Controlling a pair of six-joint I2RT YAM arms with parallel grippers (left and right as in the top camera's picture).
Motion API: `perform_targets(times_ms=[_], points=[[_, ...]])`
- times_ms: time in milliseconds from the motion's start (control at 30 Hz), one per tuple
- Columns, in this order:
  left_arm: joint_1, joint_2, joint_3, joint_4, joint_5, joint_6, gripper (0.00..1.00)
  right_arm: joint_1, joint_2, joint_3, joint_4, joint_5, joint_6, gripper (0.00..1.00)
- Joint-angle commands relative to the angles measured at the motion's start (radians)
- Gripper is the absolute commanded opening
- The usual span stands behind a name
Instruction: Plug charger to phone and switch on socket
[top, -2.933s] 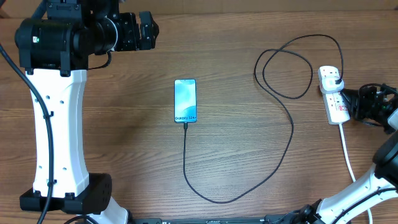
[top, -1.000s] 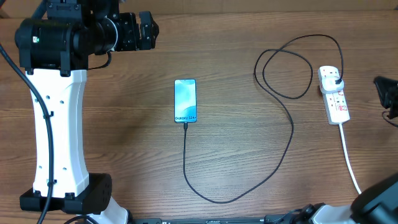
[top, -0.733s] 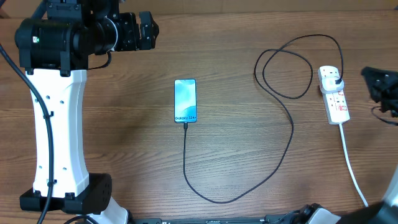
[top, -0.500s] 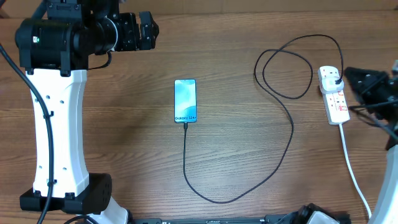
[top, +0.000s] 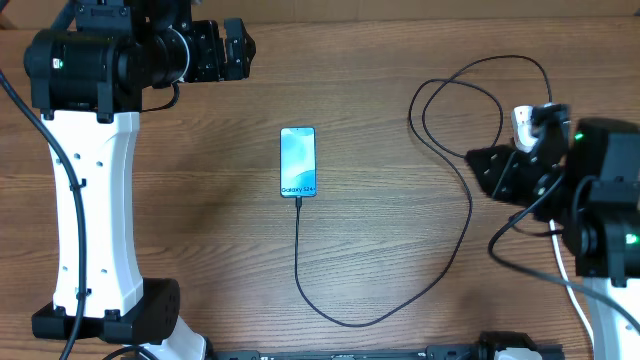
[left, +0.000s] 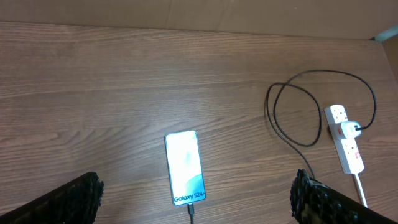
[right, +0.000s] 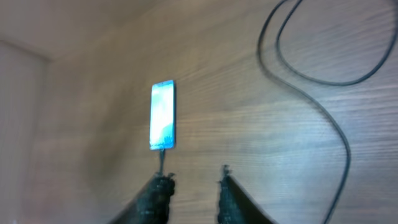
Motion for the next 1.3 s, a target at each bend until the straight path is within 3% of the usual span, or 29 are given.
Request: perform_targets(times_ms=[0,67,233,733,833,1067,1267], points=[[-0.010,-0.010,-0.003,0.003,0.006,0.002,0.99,0.049,-0.028,0.027,-0.042,0.043,-0.013,0.57],[-0.010,-0.010,-0.003,0.003,0.006,0.002,1.00,0.054,-0.028,0.027,-0.086,0.042,-0.013,1.00],[-0.010,-0.010,-0.003,0.003,0.006,0.002,1.00,0.054,-0.019,0.027,-0.172,0.042,-0.013,1.00],[-0.010,-0.010,-0.003,0.003,0.006,0.002,1.00,0.054,-0.014,0.007,-0.141,0.087,-0.024,1.00],[-0.010,-0.010,-0.003,0.003,0.006,0.002,1.00,0.060,-0.054,-0.043,-0.047,0.113,-0.024,1.00],[-0.010,-0.010,-0.003,0.003,0.006,0.002,1.00,0.118,-0.299,-0.323,0.317,0.253,-0.024,1.00],[-0.010,-0.010,-0.003,0.003,0.006,0.002,1.00,0.121,-0.521,-0.573,0.520,0.286,-0.024,1.00]])
